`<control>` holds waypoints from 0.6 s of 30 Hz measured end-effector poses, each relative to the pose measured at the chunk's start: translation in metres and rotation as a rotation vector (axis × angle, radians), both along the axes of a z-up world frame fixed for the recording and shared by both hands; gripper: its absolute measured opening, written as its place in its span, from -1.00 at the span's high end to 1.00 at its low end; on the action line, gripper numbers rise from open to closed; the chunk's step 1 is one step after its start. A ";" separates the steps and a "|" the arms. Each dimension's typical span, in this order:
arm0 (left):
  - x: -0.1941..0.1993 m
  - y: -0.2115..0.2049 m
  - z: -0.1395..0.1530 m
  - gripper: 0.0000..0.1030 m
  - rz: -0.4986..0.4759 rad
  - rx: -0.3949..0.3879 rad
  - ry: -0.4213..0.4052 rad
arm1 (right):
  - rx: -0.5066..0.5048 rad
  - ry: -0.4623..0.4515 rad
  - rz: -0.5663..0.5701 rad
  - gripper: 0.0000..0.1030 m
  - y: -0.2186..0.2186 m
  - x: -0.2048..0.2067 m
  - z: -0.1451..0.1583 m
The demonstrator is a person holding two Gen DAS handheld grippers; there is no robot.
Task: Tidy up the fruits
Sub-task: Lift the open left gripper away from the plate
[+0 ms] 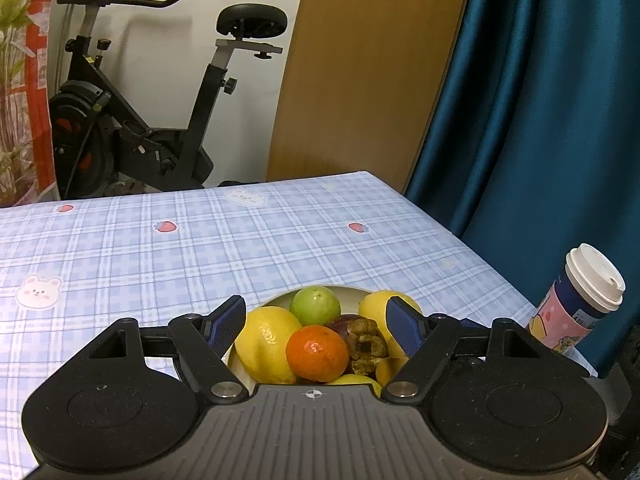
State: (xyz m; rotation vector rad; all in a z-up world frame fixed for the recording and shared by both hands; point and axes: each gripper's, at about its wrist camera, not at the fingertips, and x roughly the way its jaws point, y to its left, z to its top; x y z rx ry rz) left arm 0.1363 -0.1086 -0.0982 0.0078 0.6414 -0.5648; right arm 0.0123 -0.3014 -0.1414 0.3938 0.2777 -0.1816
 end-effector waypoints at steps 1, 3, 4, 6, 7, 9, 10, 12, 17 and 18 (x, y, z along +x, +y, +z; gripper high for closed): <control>-0.001 0.002 0.001 -0.54 0.006 0.000 -0.002 | 0.002 -0.002 -0.001 -0.49 0.000 -0.001 0.000; -0.004 0.005 0.004 -0.56 0.020 0.001 -0.009 | 0.001 -0.003 -0.005 -0.49 0.001 -0.002 0.001; -0.006 0.007 0.006 -0.60 0.028 0.002 -0.012 | -0.001 -0.003 -0.006 -0.49 0.001 -0.003 0.002; -0.012 0.013 0.011 -0.71 0.050 0.008 -0.019 | -0.007 -0.004 -0.011 -0.50 0.003 -0.005 0.005; -0.016 0.018 0.014 -0.73 0.061 0.014 -0.022 | -0.009 -0.003 -0.014 -0.57 0.004 -0.005 0.007; -0.020 0.025 0.022 -0.74 0.082 0.024 -0.030 | 0.002 0.003 -0.011 -0.75 0.006 -0.005 0.013; -0.024 0.029 0.026 -0.74 0.097 0.035 -0.038 | 0.013 0.006 -0.004 -0.82 0.006 -0.005 0.016; -0.031 0.036 0.036 -0.77 0.132 0.065 -0.061 | 0.031 0.004 0.008 -0.91 0.008 -0.008 0.024; -0.053 0.058 0.061 -0.79 0.198 0.107 -0.101 | 0.066 0.057 0.008 -1.00 0.010 -0.012 0.049; -0.058 0.063 0.065 -0.79 0.209 0.112 -0.105 | 0.080 0.099 0.027 -1.00 0.009 -0.011 0.054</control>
